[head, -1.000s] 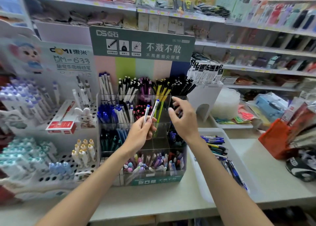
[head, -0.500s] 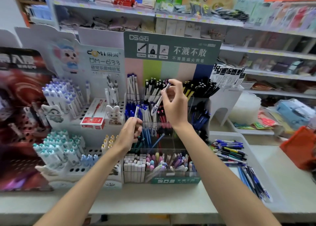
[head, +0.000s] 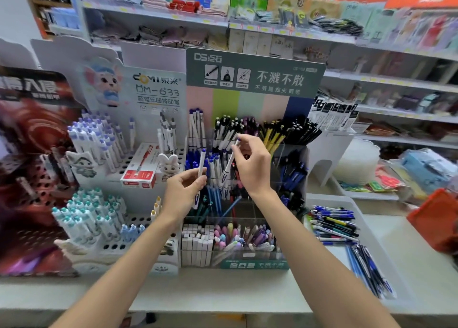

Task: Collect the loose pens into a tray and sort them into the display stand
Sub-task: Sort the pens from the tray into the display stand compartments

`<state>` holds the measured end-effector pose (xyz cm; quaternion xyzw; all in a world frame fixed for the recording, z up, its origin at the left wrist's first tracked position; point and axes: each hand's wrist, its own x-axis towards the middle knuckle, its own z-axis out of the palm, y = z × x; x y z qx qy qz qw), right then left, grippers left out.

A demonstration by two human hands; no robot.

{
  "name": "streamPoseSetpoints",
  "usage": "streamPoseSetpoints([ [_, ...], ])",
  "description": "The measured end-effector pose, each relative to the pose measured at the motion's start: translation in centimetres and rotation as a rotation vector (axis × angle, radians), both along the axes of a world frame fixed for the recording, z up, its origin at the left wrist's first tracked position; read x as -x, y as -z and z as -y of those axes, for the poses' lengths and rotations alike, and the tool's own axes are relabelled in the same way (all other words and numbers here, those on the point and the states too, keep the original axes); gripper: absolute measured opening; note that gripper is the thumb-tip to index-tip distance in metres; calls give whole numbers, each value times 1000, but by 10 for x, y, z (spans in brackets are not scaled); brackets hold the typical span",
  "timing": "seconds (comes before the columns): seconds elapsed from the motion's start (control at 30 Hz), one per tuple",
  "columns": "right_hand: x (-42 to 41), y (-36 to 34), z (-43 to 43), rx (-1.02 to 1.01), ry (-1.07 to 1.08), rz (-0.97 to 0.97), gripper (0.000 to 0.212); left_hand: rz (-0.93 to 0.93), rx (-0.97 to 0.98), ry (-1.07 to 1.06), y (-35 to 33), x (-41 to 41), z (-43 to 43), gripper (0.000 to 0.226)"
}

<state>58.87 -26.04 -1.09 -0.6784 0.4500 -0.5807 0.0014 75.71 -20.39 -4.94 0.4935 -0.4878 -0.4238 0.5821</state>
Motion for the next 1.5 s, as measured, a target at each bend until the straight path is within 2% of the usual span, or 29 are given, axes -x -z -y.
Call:
streamPoseSetpoints([
  [0.07,2,-7,1,48,46,151,21,23,15,-20,1,0,1,22],
  [0.13,5,-13,6,66,51,154,20,46,16,-47,2,1,1,18],
  [0.3,6,12,10,-87,-44,-247,16,50,37,-73,1,4,-1,15],
  [0.4,8,27,6,-34,77,-466,18,73,35,-68,1,4,0,15],
  [0.47,10,22,1,-28,67,-405,28,84,41,-63,1,4,1,15],
  [0.57,5,6,-10,-165,-140,-209,40,114,52,-27,0,9,7,14],
  [0.67,-4,-5,-19,-286,-278,-144,48,133,77,34,-5,22,11,17],
  [0.73,-5,-10,-20,-258,-254,-94,43,136,93,51,-8,27,12,18],
  [0.87,10,-25,-15,-63,-115,178,26,168,114,9,-8,18,16,21],
  [0.93,17,-31,-11,-3,-70,211,24,181,103,-6,-6,11,16,19],
  [1.17,7,-6,-1,-49,-64,-100,25,216,91,-17,-1,3,11,16],
  [1.37,6,-1,4,-46,-68,-124,29,227,57,-23,0,-7,6,15],
  [1.5,0,2,10,-137,-139,-288,29,266,57,-33,-2,-8,3,15],
])
